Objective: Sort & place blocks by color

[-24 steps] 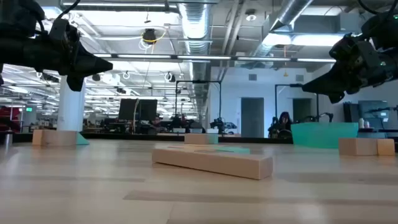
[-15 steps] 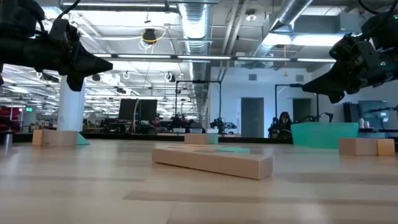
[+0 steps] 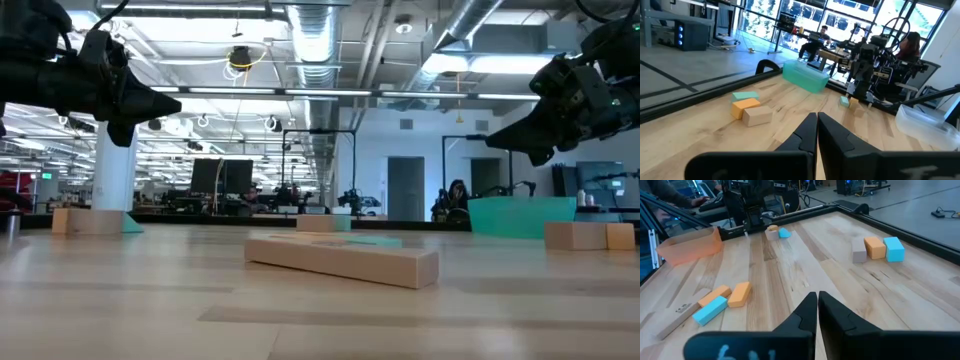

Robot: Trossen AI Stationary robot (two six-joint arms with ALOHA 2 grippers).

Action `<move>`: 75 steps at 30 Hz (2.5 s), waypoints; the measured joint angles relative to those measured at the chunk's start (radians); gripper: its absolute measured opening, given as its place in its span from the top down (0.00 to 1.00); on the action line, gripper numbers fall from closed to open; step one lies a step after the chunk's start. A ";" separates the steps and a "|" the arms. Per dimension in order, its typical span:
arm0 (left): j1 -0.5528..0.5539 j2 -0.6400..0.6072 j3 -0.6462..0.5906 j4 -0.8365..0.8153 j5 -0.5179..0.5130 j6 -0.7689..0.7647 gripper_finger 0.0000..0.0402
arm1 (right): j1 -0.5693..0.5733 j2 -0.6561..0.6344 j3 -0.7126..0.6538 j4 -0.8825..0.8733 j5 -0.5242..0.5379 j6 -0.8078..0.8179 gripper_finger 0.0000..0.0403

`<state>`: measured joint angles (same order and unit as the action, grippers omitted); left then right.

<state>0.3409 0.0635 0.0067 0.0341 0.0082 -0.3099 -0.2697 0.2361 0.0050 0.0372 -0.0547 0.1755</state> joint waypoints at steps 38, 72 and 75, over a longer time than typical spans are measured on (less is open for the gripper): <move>0.000 0.000 0.000 0.000 0.000 0.000 1.00 | 0.000 0.000 0.000 0.000 0.000 0.000 0.89; -0.077 0.074 0.030 0.461 -0.196 -0.557 1.00 | -0.031 0.000 0.001 0.182 0.079 0.026 0.89; -0.077 0.153 0.096 0.487 -0.176 -0.402 1.00 | -0.024 -0.001 0.008 0.285 0.085 0.065 0.89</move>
<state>0.2634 0.2161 0.1027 0.5212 -0.1673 -0.7122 -0.2941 0.2353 0.0129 0.3220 0.0303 0.2400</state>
